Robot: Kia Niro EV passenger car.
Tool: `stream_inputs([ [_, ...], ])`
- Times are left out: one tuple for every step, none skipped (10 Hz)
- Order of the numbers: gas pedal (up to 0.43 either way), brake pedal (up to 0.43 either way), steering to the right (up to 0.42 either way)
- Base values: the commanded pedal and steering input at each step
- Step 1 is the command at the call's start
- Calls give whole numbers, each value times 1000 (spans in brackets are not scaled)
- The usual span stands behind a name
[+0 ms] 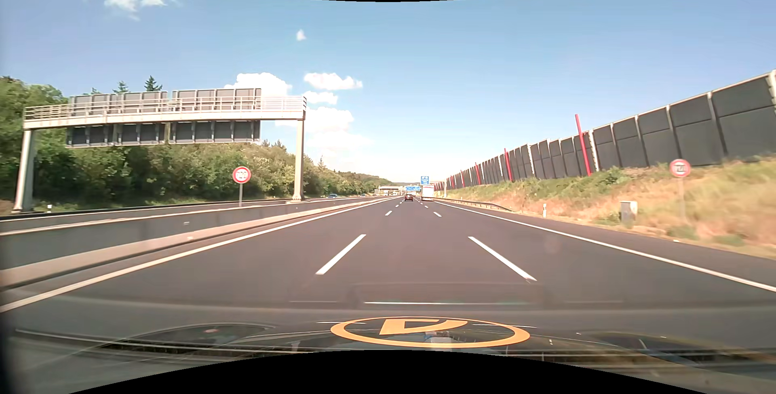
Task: Follow the waypoints while adhering to traffic rules and regulations
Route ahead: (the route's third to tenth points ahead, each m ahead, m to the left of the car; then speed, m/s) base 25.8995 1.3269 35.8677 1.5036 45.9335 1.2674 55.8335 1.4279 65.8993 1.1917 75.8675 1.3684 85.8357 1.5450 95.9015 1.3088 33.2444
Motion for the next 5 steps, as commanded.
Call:
stream_inputs([
  [280,0,0],
  [280,0,0],
  [248,0,0],
  [248,0,0],
  [248,0,0],
])
